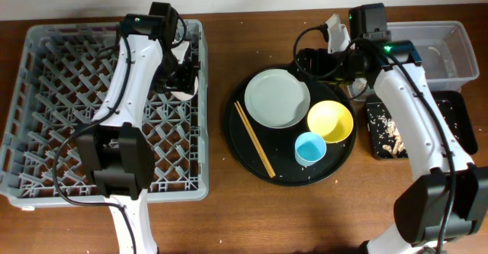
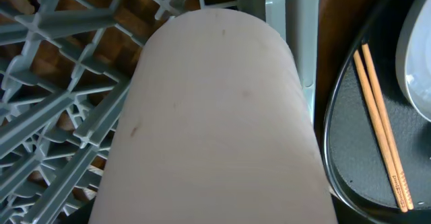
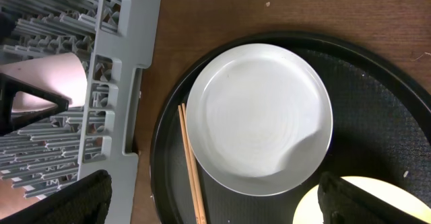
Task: Sort waste into correct bins and load items into the dishwasher rack
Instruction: 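Grasp the blue cup with the right gripper and pass it left, then place the blue cup upside down in the rack with the left gripper, then grasp the yellow bowl with the left gripper and lift it, then place the yellow bowl in the back of the rack, then grasp the white plate edge with the left gripper and lift it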
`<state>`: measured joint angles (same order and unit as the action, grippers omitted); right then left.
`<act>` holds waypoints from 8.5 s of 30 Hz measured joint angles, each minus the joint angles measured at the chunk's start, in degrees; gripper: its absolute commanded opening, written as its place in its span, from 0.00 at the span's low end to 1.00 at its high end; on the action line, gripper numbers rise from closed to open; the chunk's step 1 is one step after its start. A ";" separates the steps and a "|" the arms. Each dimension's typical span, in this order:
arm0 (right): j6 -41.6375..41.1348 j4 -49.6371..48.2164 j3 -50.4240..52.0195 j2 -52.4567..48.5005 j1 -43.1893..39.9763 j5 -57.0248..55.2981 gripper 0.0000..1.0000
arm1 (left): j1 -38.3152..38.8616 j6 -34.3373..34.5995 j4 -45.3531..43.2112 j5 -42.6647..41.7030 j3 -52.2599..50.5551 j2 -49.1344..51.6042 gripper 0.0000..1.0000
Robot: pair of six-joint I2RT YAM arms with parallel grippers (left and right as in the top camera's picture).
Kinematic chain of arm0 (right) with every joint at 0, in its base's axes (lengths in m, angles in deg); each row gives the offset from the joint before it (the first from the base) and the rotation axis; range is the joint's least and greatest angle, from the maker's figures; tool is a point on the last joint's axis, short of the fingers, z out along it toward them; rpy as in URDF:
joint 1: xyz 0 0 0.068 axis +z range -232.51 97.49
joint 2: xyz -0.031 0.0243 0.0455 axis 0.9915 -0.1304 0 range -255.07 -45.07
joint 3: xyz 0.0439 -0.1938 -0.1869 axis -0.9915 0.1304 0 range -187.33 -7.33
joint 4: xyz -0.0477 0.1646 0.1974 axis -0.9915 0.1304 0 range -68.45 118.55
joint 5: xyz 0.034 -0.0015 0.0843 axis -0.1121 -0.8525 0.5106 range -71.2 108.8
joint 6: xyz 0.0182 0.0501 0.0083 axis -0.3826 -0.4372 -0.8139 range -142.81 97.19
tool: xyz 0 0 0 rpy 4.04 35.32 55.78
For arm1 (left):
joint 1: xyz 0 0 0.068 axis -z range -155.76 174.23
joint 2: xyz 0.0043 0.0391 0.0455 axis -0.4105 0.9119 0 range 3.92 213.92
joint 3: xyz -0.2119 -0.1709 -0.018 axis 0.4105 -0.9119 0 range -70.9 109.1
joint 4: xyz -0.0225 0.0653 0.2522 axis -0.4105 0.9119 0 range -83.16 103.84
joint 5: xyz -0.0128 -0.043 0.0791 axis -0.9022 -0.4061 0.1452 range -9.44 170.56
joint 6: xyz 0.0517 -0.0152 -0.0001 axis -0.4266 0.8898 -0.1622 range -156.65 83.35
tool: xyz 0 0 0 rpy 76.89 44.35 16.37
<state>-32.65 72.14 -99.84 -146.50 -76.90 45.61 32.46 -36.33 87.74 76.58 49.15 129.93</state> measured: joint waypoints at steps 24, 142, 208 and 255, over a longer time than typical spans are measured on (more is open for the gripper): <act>-3.15 17.99 14.99 0.24 5.73 -19.96 0.40 | 0.92 0.66 11.52 -6.10 22.23 0.00 0.96; -7.45 23.21 -2.19 19.50 -16.35 -21.46 0.98 | 35.50 5.33 -31.01 -4.68 -7.10 6.27 0.85; -4.46 22.69 -2.16 16.61 -16.35 -21.88 0.99 | 6.32 -3.06 -26.67 73.70 6.19 8.66 0.00; -4.46 22.69 -2.14 16.61 -16.35 -21.88 0.99 | 22.88 1.81 -17.49 -8.90 8.39 8.68 0.62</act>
<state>-37.11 94.83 -101.98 -129.89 -93.25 23.73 55.35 -34.52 70.26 67.68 57.54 138.61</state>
